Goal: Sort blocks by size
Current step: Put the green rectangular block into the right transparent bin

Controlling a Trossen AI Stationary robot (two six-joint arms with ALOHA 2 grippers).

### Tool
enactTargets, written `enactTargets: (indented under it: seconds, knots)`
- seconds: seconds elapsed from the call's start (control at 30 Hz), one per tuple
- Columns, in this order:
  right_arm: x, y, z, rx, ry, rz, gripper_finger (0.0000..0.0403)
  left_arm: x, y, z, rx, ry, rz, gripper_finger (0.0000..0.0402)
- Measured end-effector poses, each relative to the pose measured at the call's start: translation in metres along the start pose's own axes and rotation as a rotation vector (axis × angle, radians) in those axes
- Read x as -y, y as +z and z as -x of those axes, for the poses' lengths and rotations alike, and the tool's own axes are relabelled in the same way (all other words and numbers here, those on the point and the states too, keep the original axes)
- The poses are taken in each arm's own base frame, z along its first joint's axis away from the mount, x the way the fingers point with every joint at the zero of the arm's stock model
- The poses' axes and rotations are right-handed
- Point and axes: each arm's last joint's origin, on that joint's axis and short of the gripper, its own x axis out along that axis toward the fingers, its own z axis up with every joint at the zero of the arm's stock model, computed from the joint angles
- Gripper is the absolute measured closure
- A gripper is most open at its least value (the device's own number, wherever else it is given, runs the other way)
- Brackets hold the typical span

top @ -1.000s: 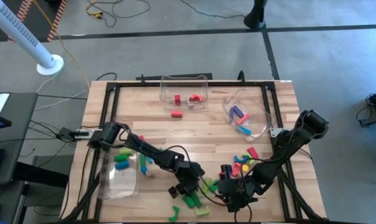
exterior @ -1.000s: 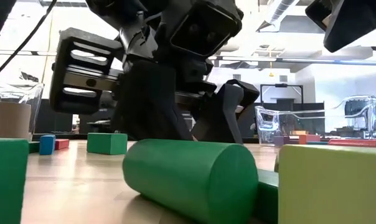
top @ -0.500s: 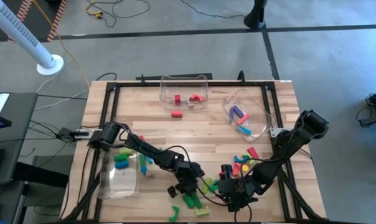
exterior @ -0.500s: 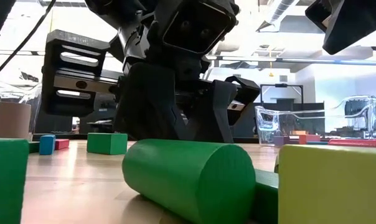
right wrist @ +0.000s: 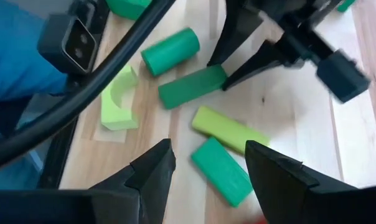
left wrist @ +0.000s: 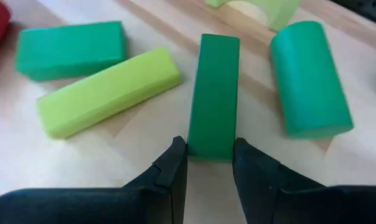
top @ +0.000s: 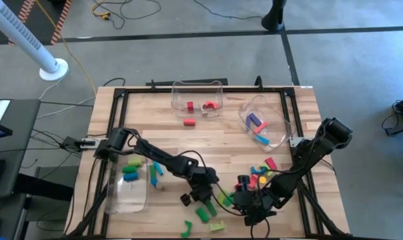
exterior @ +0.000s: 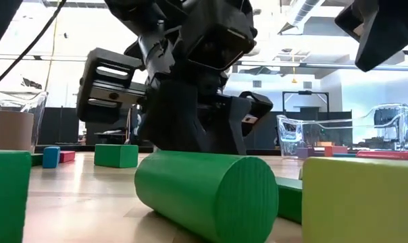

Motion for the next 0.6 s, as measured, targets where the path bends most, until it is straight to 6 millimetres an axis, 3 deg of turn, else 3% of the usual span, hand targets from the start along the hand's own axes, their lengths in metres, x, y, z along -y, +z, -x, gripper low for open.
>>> enactTargets:
  seconds: [0.2, 0.6]
  knots:
    - [0.005, 0.002, -0.002, -0.006, -0.016, -0.012, 0.0173, -0.004, -0.001, 0.017, -0.051, 0.016, 0.005, 0.0298]
    - [0.014, 0.007, -0.006, -0.004, -0.036, -0.036, 0.0173, -0.008, 0.011, 0.08, -0.1, 0.058, 0.028, 0.0299]
